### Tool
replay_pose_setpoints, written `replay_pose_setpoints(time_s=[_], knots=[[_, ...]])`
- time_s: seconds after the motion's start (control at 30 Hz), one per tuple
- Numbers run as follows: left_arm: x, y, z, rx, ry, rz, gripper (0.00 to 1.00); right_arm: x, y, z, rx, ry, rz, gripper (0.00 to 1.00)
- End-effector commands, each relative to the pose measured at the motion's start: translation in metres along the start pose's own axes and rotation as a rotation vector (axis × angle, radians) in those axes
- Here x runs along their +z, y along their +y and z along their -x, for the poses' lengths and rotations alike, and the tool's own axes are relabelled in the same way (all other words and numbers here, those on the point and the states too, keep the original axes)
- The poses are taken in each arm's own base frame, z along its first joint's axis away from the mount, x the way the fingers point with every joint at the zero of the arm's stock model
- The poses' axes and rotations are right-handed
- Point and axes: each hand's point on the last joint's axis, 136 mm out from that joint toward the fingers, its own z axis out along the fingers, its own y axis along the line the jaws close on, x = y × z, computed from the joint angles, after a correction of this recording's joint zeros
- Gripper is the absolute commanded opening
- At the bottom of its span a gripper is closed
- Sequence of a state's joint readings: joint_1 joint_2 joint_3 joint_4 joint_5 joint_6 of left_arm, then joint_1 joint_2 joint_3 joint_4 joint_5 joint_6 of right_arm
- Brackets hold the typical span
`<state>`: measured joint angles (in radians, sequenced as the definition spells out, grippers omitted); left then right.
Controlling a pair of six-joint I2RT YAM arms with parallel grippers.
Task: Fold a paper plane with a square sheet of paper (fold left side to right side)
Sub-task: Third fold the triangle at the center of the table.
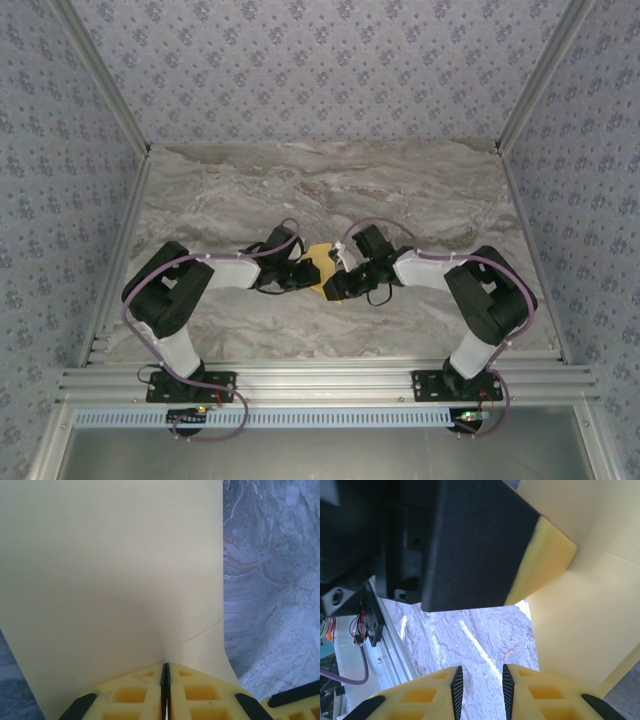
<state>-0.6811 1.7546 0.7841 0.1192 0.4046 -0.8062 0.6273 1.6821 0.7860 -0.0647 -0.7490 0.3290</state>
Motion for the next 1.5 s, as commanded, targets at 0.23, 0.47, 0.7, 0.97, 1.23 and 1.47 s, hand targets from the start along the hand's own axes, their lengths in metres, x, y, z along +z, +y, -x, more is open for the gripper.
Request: replay_pose_setpoints(time_s=[0.23,0.47,0.7,0.97,1.23,1.47], knots=[[0.01,0.033,-0.018,-0.037,0.046,0.112,0.09,0.008,-0.017,-0.023,0.062,0.077,-0.055,0.31],[0.01,0.034,-0.019,-0.038,0.047,0.114,0.1,0.01,-0.022,-0.027,0.068,0.089,-0.077,0.31],[0.01,0.035,-0.019,-0.039,0.047,0.119,0.09,0.012,-0.03,-0.038,0.094,0.12,-0.105,0.31],[0.01,0.036,-0.019,-0.038,0.046,0.124,0.09,0.008,-0.03,-0.058,0.127,0.156,-0.101,0.26],[0.01,0.037,-0.019,-0.039,0.044,0.126,0.09,-0.001,-0.027,-0.067,0.137,0.181,-0.113,0.25],[0.009,0.035,-0.018,-0.036,0.04,0.121,0.09,-0.026,0.01,-0.033,0.065,0.062,-0.061,0.22]])
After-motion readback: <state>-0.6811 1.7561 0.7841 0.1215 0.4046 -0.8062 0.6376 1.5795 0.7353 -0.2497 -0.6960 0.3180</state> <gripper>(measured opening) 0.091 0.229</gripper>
